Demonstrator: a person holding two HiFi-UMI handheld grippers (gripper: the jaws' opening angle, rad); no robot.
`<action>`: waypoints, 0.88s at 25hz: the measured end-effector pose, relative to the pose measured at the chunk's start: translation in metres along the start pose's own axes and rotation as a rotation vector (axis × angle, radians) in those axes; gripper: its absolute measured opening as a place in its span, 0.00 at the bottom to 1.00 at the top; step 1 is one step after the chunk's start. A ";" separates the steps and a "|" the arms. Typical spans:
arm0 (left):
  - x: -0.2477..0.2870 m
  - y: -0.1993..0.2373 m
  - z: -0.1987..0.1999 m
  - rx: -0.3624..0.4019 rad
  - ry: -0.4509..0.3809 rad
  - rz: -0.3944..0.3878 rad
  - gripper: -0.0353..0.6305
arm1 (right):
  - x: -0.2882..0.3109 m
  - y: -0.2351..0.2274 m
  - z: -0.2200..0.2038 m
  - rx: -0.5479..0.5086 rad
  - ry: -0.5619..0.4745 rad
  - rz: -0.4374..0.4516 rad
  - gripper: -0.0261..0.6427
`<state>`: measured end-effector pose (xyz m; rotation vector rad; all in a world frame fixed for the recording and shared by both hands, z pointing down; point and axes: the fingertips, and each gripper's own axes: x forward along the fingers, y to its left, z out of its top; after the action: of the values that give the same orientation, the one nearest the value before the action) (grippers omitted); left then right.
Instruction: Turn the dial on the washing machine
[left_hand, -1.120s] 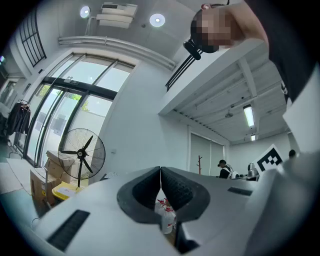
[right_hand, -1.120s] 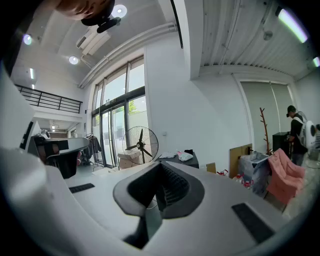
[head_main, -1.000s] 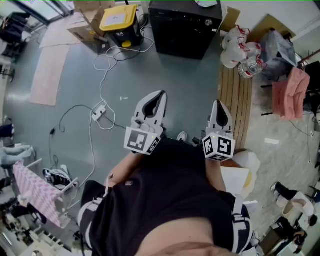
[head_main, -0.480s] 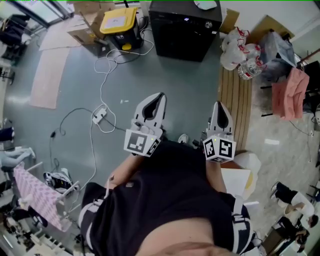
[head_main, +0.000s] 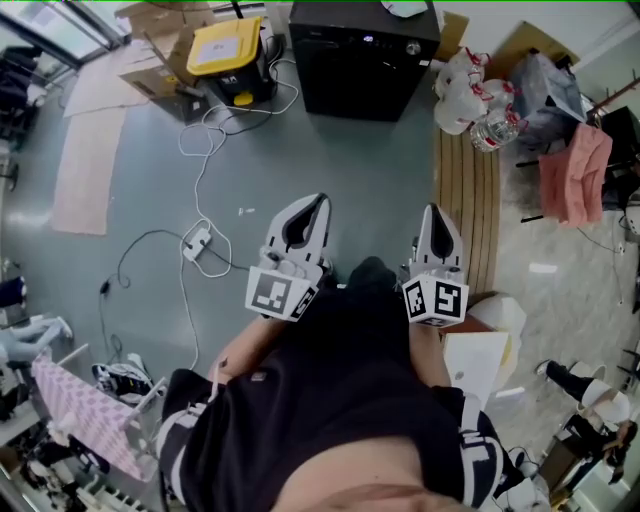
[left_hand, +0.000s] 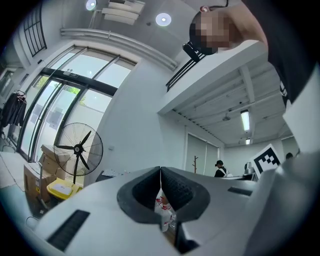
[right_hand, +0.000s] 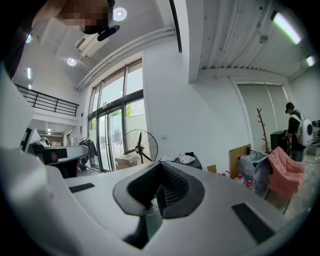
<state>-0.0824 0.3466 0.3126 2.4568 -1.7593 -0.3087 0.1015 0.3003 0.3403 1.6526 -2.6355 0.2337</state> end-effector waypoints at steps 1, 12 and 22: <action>0.003 0.006 -0.004 0.001 0.007 -0.008 0.09 | 0.006 0.002 -0.002 0.002 0.002 -0.004 0.08; 0.092 0.062 -0.020 0.003 0.029 0.014 0.09 | 0.121 -0.028 -0.023 0.019 0.080 0.012 0.30; 0.277 0.100 -0.012 0.045 0.006 0.049 0.09 | 0.297 -0.134 0.008 0.043 0.076 0.047 0.30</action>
<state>-0.0859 0.0515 0.3155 2.4378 -1.8404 -0.2590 0.0917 -0.0236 0.3770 1.5619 -2.6342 0.3497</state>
